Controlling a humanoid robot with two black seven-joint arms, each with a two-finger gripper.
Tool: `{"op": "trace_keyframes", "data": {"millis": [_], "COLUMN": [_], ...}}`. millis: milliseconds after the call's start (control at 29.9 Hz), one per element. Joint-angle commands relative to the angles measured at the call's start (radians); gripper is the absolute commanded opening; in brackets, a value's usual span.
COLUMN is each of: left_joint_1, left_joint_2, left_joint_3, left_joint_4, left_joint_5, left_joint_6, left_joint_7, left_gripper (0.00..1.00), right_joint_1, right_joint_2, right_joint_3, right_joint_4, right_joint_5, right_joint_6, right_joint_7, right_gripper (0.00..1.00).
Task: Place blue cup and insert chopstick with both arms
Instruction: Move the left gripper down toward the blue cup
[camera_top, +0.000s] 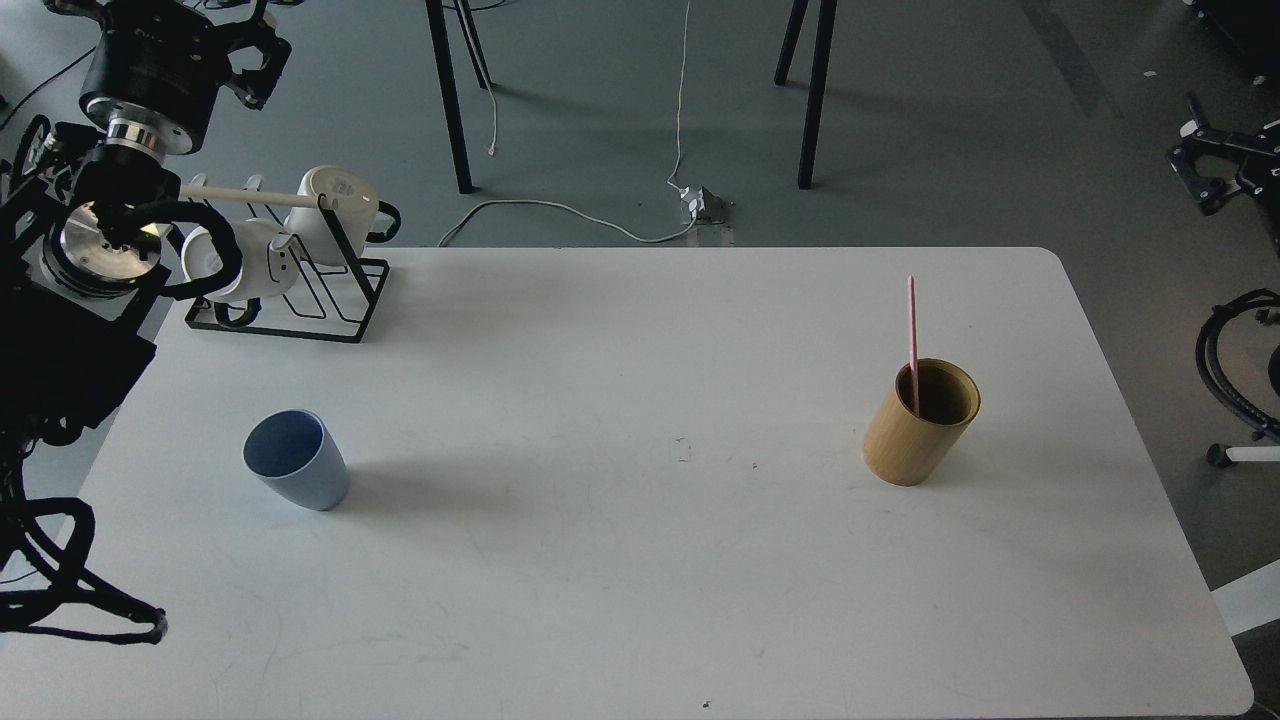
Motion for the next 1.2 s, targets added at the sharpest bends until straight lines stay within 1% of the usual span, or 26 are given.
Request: {"op": "trace_keyframes", "data": {"millis": [0,267,368,435,535,635,769,836,1036,1103,1170], "left_joint_1": [0.005,-0.003,-0.003,-0.036,-0.098,-0.103,-0.089,-0.070,-0.043,-0.029,-0.006], "left_joint_2": [-0.001,0.029,0.081,0.123,0.151,0.193,0.307,0.358,0.419,0.473,0.531], "left_joint_3": [0.006,0.004,0.018,0.041,0.098,0.107,0.115,0.122,0.128,0.128,0.128], "left_joint_4": [0.000,-0.005,-0.052,-0.077,-0.115,-0.188,-0.392,-0.465,-0.508,-0.563,-0.645], "left_joint_5": [0.000,0.000,0.025,0.105,0.275,0.416,0.654,0.768,1.158,1.271,1.349], "left_joint_6": [0.000,0.000,0.000,0.000,0.000,0.000,0.000,0.000,0.000,0.000,0.000], "left_joint_7": [0.001,0.012,0.016,0.016,0.007,0.004,0.003,0.003,-0.004,-0.031,-0.063], "left_gripper": [1.00,1.00,1.00,1.00,1.00,1.00,0.99,0.99,0.99,0.99,0.99], "right_joint_1": [-0.001,0.004,0.015,0.028,0.047,0.048,0.048,0.048,0.039,0.038,0.036], "right_joint_2": [-0.002,-0.002,-0.002,-0.002,0.001,0.004,-0.002,-0.002,-0.004,-0.004,-0.002], "right_joint_3": [0.010,0.026,0.026,0.031,0.040,0.039,0.039,0.040,0.039,0.040,0.040], "right_joint_4": [0.001,0.002,0.001,-0.005,-0.010,-0.008,-0.005,-0.007,-0.005,-0.005,-0.005], "right_joint_5": [0.000,-0.002,-0.002,-0.002,-0.002,-0.002,-0.002,-0.002,-0.002,-0.002,-0.002], "right_joint_6": [0.000,0.000,0.000,0.000,0.000,0.000,0.000,0.000,0.000,0.000,0.000], "right_joint_7": [0.000,-0.002,-0.003,-0.003,-0.003,-0.002,-0.002,-0.003,-0.003,-0.003,-0.003], "right_gripper": [0.99,0.99,0.99,0.99,0.99,0.99,0.99,0.99,0.99,0.99,0.99]}}
